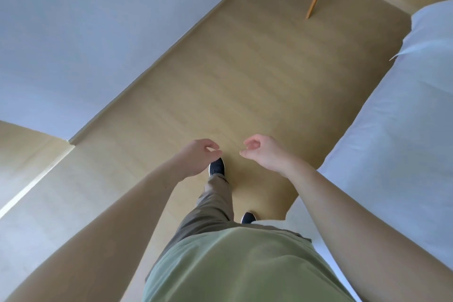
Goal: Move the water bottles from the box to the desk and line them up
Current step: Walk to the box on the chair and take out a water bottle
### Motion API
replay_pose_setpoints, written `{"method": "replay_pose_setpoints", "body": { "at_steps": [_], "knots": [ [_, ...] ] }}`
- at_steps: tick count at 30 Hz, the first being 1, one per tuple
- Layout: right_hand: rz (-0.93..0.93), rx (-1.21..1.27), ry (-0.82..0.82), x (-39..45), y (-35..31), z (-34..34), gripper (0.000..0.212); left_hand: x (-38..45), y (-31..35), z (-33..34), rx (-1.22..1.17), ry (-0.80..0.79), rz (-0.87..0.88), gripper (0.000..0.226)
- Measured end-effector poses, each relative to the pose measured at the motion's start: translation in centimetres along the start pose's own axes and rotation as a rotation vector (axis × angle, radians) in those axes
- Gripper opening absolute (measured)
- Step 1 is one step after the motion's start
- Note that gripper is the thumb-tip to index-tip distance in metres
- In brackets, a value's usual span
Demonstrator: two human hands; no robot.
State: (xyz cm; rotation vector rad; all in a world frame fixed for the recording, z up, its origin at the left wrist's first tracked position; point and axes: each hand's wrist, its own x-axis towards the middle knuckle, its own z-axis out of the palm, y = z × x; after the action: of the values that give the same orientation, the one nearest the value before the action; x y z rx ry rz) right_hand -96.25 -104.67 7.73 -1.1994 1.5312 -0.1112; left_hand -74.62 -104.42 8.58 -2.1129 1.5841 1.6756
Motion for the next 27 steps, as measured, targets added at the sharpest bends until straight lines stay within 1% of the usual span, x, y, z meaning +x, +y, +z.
{"method": "replay_pose_setpoints", "body": {
  "at_steps": [6,10,14,19,27],
  "knots": [
    [0.018,0.077,0.081,6.2,-7.0,-3.9,0.041,6.8,5.1,-8.3,0.1,-0.016,0.049,0.03],
    [0.042,0.116,0.133,9.0,-10.3,-6.4,0.04,10.9,8.6,-12.1,0.173,-0.046,0.093,0.032],
    [0.07,0.151,0.169,11.4,-11.6,-9.1,0.039,14.4,11.6,-13.9,0.23,-0.085,0.126,0.034],
    [0.117,0.184,0.208,14.2,-12.3,-13.3,0.038,18.4,15.8,-15.3,0.247,-0.137,0.137,0.034],
    [0.112,0.17,0.162,21.6,-14.6,-22.1,0.045,26.7,24.6,-18.6,0.231,-0.121,0.156,0.037]
  ]
}}
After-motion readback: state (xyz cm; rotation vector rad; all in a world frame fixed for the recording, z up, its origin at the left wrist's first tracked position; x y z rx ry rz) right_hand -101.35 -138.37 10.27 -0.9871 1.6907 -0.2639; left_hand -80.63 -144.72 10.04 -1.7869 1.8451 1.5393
